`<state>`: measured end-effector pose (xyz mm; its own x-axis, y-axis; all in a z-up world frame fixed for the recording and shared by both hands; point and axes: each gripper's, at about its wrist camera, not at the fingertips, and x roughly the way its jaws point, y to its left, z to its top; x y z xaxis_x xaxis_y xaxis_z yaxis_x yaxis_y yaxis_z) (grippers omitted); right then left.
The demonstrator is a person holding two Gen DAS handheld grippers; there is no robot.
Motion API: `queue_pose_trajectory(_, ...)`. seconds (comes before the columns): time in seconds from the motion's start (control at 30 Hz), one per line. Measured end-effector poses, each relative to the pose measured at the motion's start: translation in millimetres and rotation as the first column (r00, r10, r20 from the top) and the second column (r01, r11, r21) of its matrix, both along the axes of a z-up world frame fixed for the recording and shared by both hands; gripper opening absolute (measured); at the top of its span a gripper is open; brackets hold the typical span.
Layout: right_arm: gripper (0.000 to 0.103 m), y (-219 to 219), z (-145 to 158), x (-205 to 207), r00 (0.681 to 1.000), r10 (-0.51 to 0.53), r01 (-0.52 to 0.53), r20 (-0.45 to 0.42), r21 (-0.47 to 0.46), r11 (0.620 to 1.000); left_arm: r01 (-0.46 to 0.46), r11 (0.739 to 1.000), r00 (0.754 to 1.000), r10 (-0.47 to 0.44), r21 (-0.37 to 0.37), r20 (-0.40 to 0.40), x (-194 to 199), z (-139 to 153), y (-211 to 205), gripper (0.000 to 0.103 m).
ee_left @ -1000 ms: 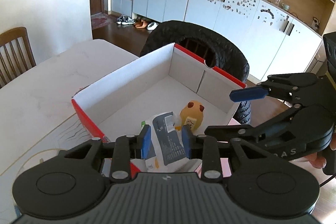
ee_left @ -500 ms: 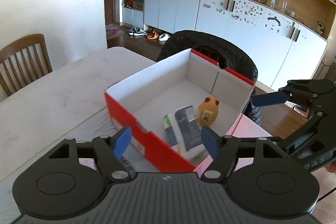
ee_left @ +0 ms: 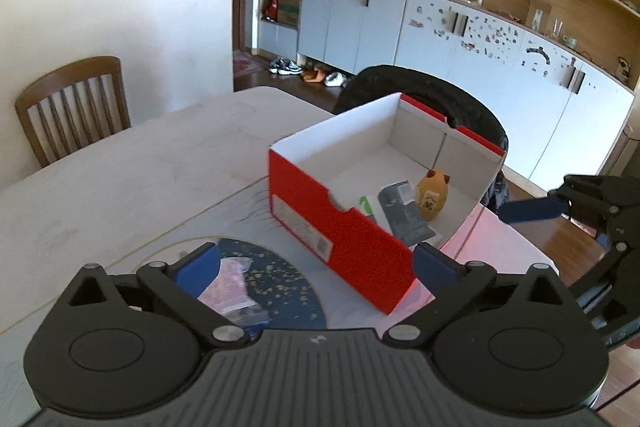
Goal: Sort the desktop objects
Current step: 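Withdraw both grippers from the box back over the table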
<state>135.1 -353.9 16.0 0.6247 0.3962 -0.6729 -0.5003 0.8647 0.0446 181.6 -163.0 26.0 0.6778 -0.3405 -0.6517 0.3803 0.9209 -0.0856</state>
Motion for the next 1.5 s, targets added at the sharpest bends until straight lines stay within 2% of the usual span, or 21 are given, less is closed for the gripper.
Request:
queue_pose_trajectory(0.2,0.093,23,-8,-18,1.0,0.002,-0.002,-0.009,-0.009,1.0,-0.03,0.999,0.998,0.031,-0.009,0.058,-18,2,25,0.103)
queue_pose_trajectory(0.47,0.092,54,-25,-40,1.0,0.014,-0.015,-0.02,-0.02,1.0,-0.074,0.997,0.997,0.074,0.015,0.038,-34,-8,51,0.103)
queue_pose_trajectory(0.6,0.092,69,-33,-47,0.999,0.025,-0.025,-0.025,-0.029,0.999,-0.096,0.995,0.995,0.096,-0.027,0.016,-40,-16,65,0.103)
queue_pose_trajectory(0.8,0.091,87,-44,-51,0.999,0.02,-0.021,-0.028,-0.033,0.999,-0.097,0.995,0.995,0.097,0.006,0.017,-48,-28,74,0.103)
queue_pose_trajectory(0.9,0.089,95,-49,-52,1.0,0.014,-0.015,-0.027,-0.035,0.999,-0.088,0.996,0.996,0.088,0.024,-0.009,-50,-35,76,0.103)
queue_pose_trajectory(1.1,0.088,107,-60,-53,0.999,0.01,-0.012,-0.037,-0.041,0.999,-0.134,0.991,0.99,0.134,0.008,-0.035,-51,-43,89,0.103)
queue_pose_trajectory(1.23,0.086,113,-68,-52,0.999,0.01,-0.012,-0.05,-0.048,0.999,-0.145,0.989,0.988,0.146,0.024,-0.043,-49,-49,94,0.103)
queue_pose_trajectory(1.5,0.081,119,-86,-41,0.996,-0.014,0.008,-0.083,-0.068,0.998,-0.176,0.983,0.977,0.18,0.048,-0.114,-39,-72,106,0.103)
